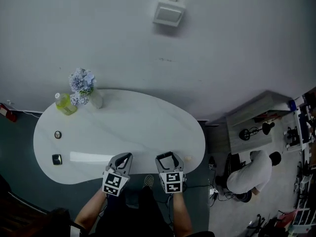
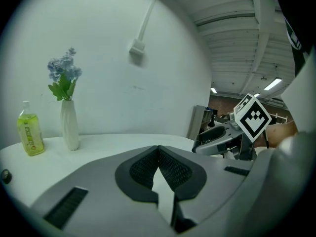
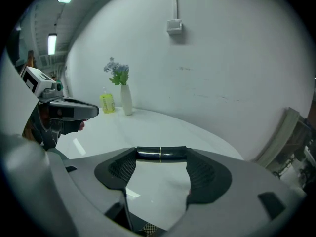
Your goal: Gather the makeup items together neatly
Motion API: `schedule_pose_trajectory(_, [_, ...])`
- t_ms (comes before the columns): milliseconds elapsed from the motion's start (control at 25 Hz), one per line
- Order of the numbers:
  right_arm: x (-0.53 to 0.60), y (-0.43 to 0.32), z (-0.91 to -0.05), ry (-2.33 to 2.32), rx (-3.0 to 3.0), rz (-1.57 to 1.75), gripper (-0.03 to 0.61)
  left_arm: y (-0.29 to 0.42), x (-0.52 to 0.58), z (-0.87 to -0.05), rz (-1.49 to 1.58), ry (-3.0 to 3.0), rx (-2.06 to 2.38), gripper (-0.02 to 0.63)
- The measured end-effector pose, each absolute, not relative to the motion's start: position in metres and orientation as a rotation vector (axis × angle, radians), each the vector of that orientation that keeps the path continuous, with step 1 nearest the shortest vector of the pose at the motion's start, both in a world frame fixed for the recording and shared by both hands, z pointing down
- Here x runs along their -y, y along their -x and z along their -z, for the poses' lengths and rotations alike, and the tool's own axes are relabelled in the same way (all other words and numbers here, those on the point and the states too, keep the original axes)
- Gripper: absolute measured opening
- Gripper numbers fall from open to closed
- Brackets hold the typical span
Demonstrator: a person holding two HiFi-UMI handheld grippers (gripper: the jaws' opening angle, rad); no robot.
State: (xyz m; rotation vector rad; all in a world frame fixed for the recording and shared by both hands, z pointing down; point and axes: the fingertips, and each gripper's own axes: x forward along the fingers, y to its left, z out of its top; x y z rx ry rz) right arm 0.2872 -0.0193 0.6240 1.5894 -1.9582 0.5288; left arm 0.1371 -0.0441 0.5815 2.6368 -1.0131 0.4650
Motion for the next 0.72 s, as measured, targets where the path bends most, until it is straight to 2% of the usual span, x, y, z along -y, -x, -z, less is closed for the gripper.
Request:
schedule_pose_trajectory(360, [-0.012, -0.354, -0.655, -1.716, 1.854, -0.654, 0.311, -0.211, 0.031, -0.596, -0.540, -2.707, 0.831, 0.017])
schedule_pose_trajectory(720, [-0.027, -0.384, -0.716, -1.749, 1.767, -0.798, 0.311, -0.239, 0.025, -0.635, -0.629, -2.683, 0.752, 0.017])
